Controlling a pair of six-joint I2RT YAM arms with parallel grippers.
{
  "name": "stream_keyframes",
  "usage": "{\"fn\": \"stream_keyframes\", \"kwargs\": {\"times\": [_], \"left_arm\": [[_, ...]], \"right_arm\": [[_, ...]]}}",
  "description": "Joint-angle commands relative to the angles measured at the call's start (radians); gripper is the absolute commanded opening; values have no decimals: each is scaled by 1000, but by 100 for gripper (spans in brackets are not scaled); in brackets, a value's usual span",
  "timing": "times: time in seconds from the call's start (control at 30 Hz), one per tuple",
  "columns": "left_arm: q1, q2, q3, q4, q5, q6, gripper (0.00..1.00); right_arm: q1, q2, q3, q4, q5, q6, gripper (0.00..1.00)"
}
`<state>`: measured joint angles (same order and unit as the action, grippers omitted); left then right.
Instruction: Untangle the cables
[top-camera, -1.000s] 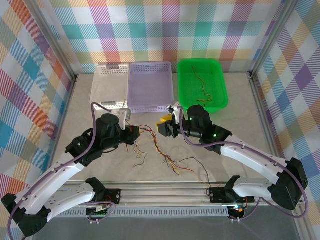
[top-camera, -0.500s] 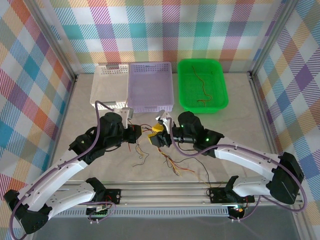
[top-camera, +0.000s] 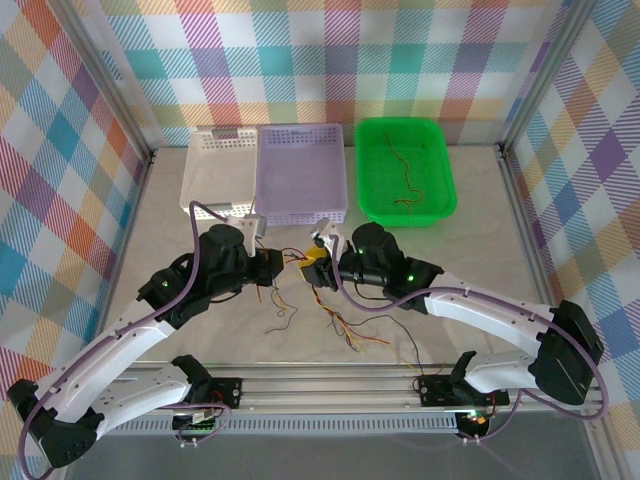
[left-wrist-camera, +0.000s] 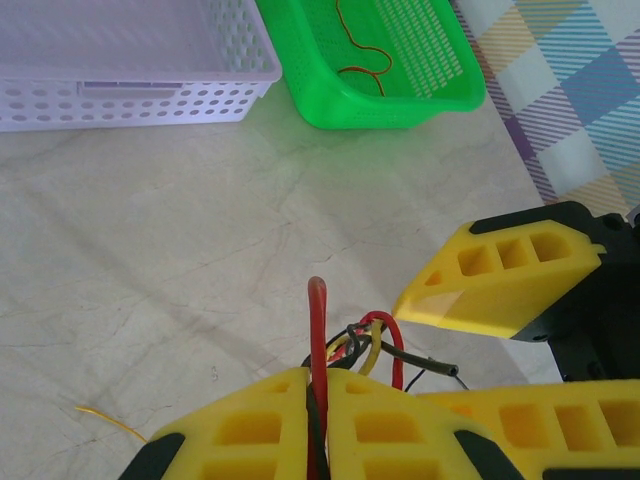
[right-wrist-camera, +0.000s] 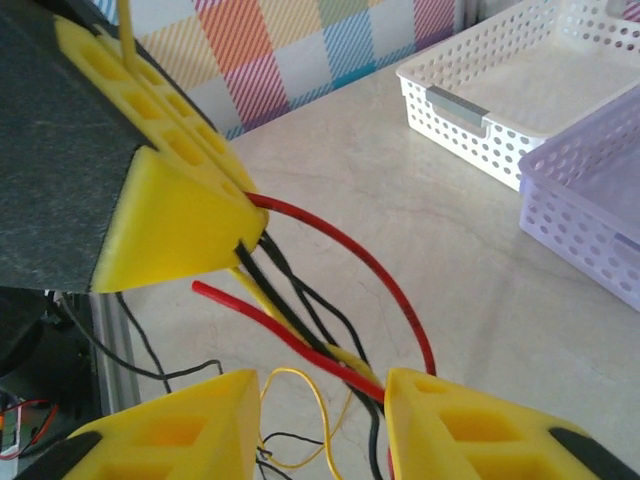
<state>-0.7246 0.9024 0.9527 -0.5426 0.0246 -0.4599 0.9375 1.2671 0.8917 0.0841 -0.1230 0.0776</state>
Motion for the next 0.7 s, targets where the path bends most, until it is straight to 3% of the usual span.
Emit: {"fn": "stream_keyframes", "kwargs": {"times": [0.0,0.3,0.4,0.67], "left_arm": [[-9,-8,15,27,-2,-14,0],[-9,-3,14,35,6,-19,0],[-9,-2,12,36,8,-19,0],[-11,-10,3,4,-16,0,0]], "right_arm": [[7,7,18,48,19,-15,35],[9,35,39,58,24,-2,32],[11,35,42,66,44,-1,21],[8,-9,26,56,92,-9,10]]}}
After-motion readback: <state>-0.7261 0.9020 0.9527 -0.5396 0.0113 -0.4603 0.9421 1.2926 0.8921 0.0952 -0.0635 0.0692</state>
